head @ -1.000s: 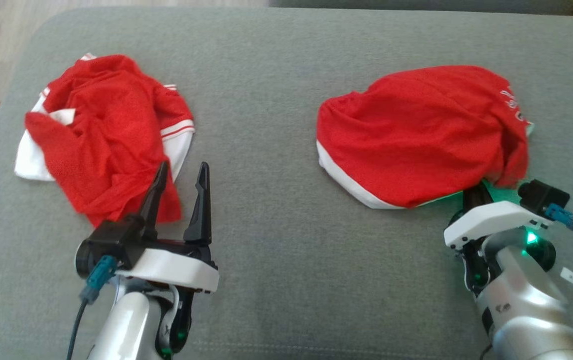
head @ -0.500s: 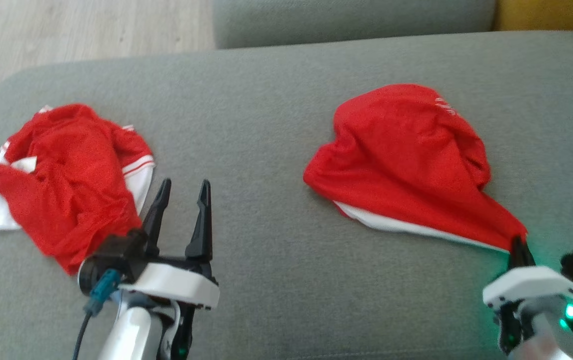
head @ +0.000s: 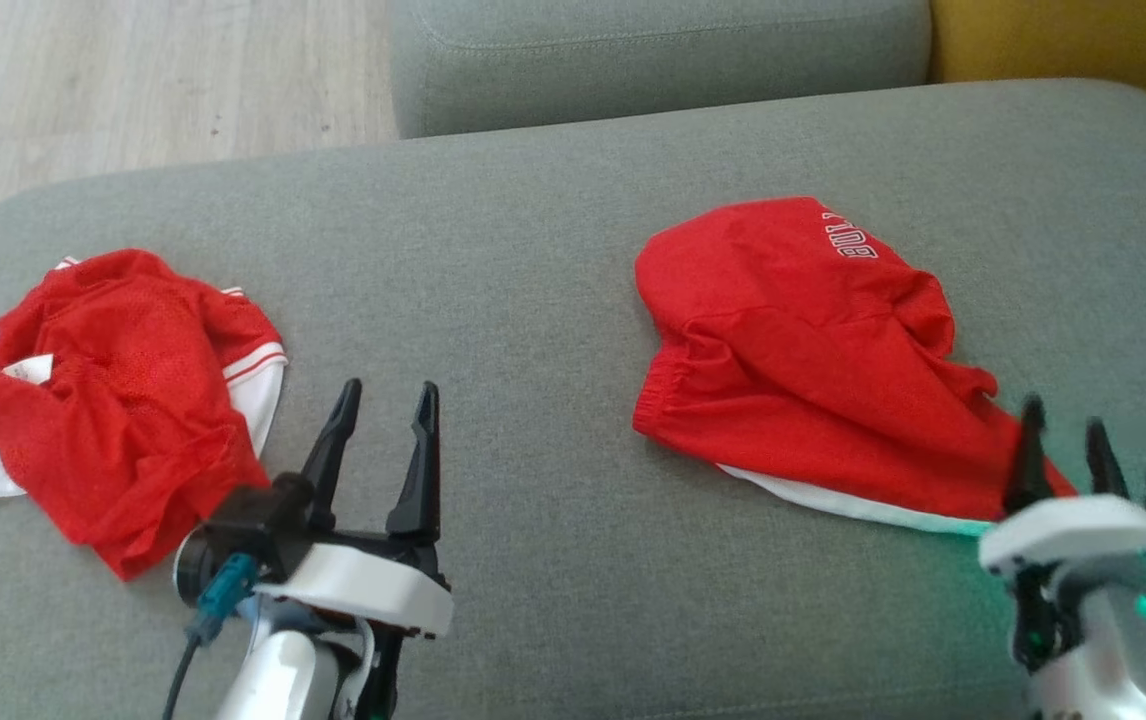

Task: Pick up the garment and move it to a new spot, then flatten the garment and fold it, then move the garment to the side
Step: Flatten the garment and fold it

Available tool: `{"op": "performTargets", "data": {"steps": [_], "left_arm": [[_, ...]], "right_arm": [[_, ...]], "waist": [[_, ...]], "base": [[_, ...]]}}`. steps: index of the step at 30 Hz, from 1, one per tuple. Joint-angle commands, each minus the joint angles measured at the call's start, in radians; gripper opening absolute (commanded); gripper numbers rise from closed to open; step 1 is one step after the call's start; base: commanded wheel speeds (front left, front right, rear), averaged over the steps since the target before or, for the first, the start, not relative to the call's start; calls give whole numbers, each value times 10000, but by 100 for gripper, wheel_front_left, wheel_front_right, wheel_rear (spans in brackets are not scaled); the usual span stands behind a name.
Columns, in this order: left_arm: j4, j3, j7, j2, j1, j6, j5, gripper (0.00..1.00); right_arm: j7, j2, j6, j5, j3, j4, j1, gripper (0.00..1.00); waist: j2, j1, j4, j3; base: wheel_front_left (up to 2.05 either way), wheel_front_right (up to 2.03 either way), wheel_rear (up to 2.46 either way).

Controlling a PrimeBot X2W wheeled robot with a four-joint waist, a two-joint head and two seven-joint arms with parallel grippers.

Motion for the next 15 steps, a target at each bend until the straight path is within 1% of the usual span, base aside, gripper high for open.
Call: {"op": "performTargets", "data": {"steps": [1, 4, 5, 7, 11, 15], "left_arm": [[-305, 272, -51, 18, -234, 67, -71, 100], [-291, 218, -51, 18, -190, 53, -97, 100], [-293, 200, -51, 18, -164, 49, -90, 100], [-308, 180, -51, 18, -163, 41, -69, 100], [-368, 155, -51, 18, -214, 56, -68, 100], [-344, 111, -51, 18, -257, 43, -65, 100]], "right_arm": [[-37, -31, -7, 207, 741, -793, 42, 100], [-37, -31, -7, 771, 1898, -2130, 658, 100], [-37, -31, -7, 1050, 2647, -2966, 1094, 100], [-37, -31, -7, 1087, 3248, -3640, 1495, 100], [-37, -31, -7, 968, 4213, -4248, 1926, 100], [-8, -31, -7, 590, 4875, -4151, 1838, 100]], "waist": [[0, 0, 26, -42], [0, 0, 112, -135], [0, 0, 212, -182], [0, 0, 351, -188], [0, 0, 699, -76], [0, 0, 1063, 91]], "base": [[0, 0, 0], [0, 0, 0], [0, 0, 0], [0, 0, 0], [0, 0, 0], [0, 0, 0]]}}
